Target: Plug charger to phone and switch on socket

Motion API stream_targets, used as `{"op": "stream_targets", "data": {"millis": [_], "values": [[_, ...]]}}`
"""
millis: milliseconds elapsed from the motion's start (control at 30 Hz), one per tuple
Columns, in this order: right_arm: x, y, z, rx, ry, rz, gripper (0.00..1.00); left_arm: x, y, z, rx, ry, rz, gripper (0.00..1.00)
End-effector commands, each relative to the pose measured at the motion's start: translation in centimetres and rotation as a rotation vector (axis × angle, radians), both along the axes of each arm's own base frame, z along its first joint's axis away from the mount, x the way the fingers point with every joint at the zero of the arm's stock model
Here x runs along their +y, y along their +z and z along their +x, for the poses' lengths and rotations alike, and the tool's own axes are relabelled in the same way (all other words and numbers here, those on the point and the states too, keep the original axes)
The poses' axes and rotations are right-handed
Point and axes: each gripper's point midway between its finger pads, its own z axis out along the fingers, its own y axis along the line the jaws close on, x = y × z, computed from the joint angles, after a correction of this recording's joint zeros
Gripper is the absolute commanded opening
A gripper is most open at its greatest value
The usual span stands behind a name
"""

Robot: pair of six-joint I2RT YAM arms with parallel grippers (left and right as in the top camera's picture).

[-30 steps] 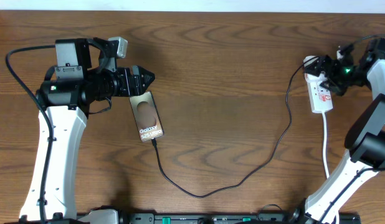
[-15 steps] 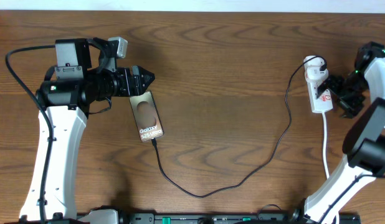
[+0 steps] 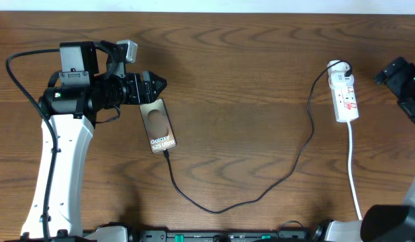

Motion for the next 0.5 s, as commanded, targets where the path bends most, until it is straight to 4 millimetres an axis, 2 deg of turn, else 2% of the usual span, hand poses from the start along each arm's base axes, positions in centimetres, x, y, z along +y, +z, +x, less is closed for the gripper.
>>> {"op": "stream_targets", "data": {"millis": [0, 400, 467], "values": [[0.15, 1.06, -0.27, -0.032, -0.009, -0.003, 0.99, 0.06, 0.12, 0.14, -0.008, -0.003, 0.013, 0.78], [0.15, 1.06, -0.27, -0.032, -0.009, -0.003, 0.99, 0.05, 0.12, 0.13, -0.007, -0.003, 0.012, 0.78], [0.15, 1.06, -0.27, -0.032, -0.009, -0.003, 0.99, 0.56, -0.05, 0.23, -0.008, 0.013, 0.033, 0.78]]}}
